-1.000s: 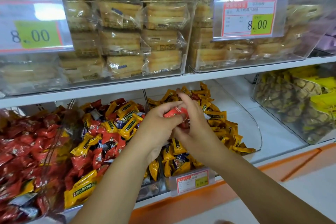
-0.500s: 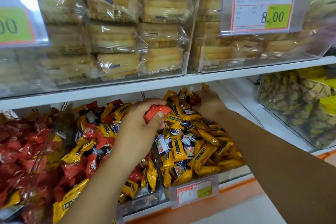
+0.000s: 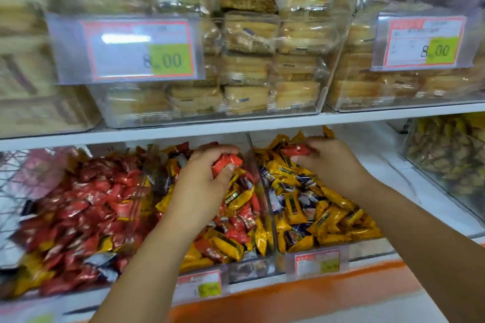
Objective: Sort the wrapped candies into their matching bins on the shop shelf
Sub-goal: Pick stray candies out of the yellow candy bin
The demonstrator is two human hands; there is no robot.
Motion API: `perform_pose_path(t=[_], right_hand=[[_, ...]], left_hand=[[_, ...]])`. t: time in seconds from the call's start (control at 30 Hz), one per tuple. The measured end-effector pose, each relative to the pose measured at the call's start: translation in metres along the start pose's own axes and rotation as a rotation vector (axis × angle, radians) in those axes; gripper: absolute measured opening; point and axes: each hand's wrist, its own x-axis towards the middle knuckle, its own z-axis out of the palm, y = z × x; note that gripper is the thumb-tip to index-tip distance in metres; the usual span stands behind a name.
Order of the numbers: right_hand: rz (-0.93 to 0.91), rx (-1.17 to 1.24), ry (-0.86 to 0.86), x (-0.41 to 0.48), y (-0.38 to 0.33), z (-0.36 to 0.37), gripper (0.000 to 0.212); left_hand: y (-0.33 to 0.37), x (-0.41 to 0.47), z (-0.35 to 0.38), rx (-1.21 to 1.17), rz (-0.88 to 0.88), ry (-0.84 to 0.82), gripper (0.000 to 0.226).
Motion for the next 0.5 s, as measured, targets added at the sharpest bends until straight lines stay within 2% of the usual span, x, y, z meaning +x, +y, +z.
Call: perform_pose_path(t=[0.3,0.4,0.5], right_hand=[[-0.245,0.004,-0.210,-0.007,-0.161,0.108,0.009],[-0.292,-0.119,-0.243,0.005,-0.197,0.151,0.040],[-0.300,-0.359,-0.185,0.025,-0.216,0.185,0.048]], left_hand=[[-0.083,-0.046,-0.148,0.253,-0.111,0.233,0.030],[-0.112,-0.048,-0.177,0.322,-0.149,0.332,0.031],[-0.132,-0.039,-0.185,0.332,-0.162,0.377,0.033]])
